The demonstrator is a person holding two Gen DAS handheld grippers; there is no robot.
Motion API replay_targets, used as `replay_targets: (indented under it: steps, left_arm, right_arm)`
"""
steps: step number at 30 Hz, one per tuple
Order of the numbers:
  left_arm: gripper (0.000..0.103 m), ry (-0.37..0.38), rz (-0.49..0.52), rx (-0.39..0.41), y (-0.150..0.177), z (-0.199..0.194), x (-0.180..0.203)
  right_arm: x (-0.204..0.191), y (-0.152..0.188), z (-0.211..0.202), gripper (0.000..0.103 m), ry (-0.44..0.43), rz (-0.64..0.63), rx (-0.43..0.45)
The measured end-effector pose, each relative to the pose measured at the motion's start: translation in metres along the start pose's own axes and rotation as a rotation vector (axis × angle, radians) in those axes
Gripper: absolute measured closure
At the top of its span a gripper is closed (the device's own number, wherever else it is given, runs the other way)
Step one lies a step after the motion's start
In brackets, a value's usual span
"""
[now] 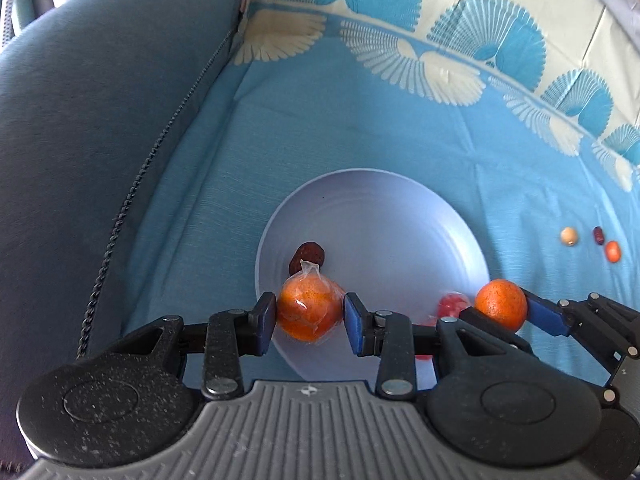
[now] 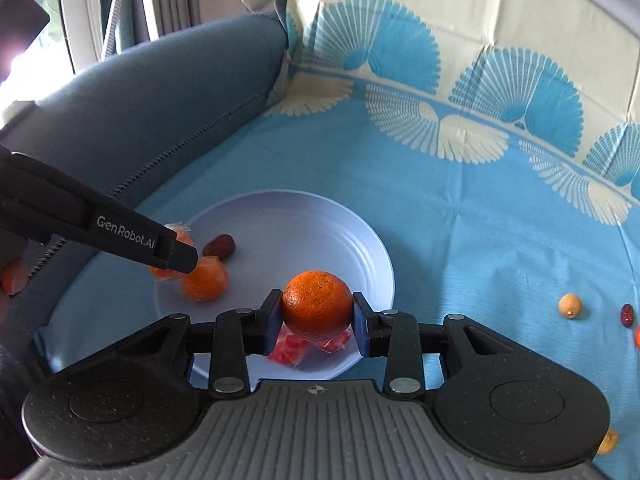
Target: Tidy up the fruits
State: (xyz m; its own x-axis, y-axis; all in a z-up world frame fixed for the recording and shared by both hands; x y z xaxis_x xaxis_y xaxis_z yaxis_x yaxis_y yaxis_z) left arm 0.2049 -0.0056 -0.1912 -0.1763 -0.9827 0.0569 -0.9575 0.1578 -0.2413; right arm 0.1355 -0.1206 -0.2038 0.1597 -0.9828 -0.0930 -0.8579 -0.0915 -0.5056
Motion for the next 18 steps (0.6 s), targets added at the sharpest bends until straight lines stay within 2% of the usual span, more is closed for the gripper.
replay_targets:
  steps: [1,2,3,4,5,6,7,8,10,13,18]
  left_arm:
    - [0.063,-0.007,0.007,0.013,-0.003,0.000,0.000]
    - [0.058,-0.011,0.018,0.030,-0.006,-0.001,0.001]
    - [0.040,-0.006,0.031,0.042,-0.010,-0.002,0.002]
    - [0.027,-0.001,0.033,0.053,-0.013,-0.005,0.002]
    - [0.007,-0.002,0.023,0.076,-0.016,-0.010,0.001]
    - [0.000,-0.003,0.007,0.112,-0.018,-0.018,-0.002]
    - [0.000,-0.001,-0.003,0.148,-0.018,-0.027,-0.004]
    - [0.000,0.003,-0.003,0.159,-0.017,-0.034,-0.004]
    - [0.000,0.001,-0.008,0.135,-0.008,-0.041,-0.009]
    - [0.000,-0.002,-0.048,0.105,0.022,-0.051,-0.021]
    - [0.000,-0.074,-0.078,0.070,0.081,-0.078,-0.033]
  right_arm:
    - [0.001,0.000,0.004,0.065,0.009,-0.004,-0.005]
    - [0.002,-0.001,0.008,0.065,0.016,-0.007,-0.009]
    - [0.003,-0.002,0.012,0.064,0.015,-0.007,-0.012]
    - [0.004,-0.004,0.015,0.063,0.012,-0.001,-0.013]
    - [0.006,-0.005,0.016,0.058,0.013,0.010,-0.016]
    - [0.008,-0.007,0.014,0.044,0.018,0.022,-0.015]
    - [0.010,-0.009,0.009,0.032,0.022,0.029,-0.006]
    - [0.010,-0.009,0.003,0.026,0.027,0.029,0.004]
    - [0.008,-0.005,-0.013,0.014,0.046,0.014,0.007]
    - [0.001,0.015,-0.041,0.007,0.044,-0.014,-0.001]
    - [-0.018,0.054,-0.088,0.003,0.016,0.018,-0.034]
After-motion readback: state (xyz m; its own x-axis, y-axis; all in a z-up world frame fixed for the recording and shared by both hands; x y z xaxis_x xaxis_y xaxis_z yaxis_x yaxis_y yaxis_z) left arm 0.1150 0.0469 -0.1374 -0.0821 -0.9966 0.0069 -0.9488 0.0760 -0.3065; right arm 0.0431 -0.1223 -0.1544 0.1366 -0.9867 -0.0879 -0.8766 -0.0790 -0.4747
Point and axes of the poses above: each gripper's, at about its wrist camera, not at the fingertips, and z roughly the way its jaws point, x to its right, y to its underside, the point moved 8 cm from there along z, roughly the way its jaws point, and after that the axes turned 14 degrees about -x, right-handed, at the moved point
